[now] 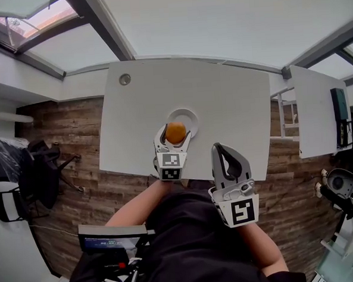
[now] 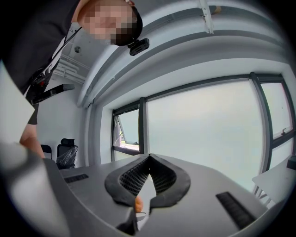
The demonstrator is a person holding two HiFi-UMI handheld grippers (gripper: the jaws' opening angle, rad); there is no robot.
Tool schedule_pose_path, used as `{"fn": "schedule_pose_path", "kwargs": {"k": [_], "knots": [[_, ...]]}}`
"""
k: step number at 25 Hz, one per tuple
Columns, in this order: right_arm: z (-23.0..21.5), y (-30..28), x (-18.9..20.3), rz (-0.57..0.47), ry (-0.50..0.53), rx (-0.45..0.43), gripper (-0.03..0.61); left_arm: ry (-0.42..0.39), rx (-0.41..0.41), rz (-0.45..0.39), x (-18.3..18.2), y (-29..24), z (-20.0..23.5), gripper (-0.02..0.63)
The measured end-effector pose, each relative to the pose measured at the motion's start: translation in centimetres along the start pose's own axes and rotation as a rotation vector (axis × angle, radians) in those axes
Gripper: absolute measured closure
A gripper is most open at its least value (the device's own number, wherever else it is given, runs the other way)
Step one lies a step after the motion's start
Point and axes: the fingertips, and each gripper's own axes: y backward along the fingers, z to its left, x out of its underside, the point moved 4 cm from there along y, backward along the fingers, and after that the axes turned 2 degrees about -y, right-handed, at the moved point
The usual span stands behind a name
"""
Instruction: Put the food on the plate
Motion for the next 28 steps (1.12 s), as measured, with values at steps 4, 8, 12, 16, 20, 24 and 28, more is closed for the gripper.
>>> {"fn": "schedule_pose_path", "kwargs": {"k": [4,8,12,16,20,24,28], "knots": [[0.0,-0.5,0.1,-0.002,-0.005,0.004,0.581,-0.057,0.021,-0.003,0.9,-1.2,-0.1,0.259],[0.2,-0.8,0.3,0.017,-0.010,0.005,0.581,-0.108,0.060,0.013,2.3,-2.6,0.0,0.259],[0.2,-0.9,0.2,0.014,-0.012,0.006,0.581,-0.103,0.077,0.067,3.4,-3.5,0.5,0.259],[0.2,-0.7,0.3,0.023,-0.008,0.011,0.581,-0.069,0.080,0.111,4.6,-4.1,1.1,0.259],[0.4,-0.6,0.3,0.028,0.001,0.025,0.581,-0.088,0.087,0.138,5.9,-4.5,1.2,0.259],[0.3,-0.2,0.3,0.034,0.017,0.026,0.581,-0.088,0.078,0.158,6.8,-5.4,1.2,0.259],[-0.2,0.5,0.7,0.052,0.009,0.036,0.581,-0.029,0.074,0.199,7.9,-6.1,0.9,0.259]]}}
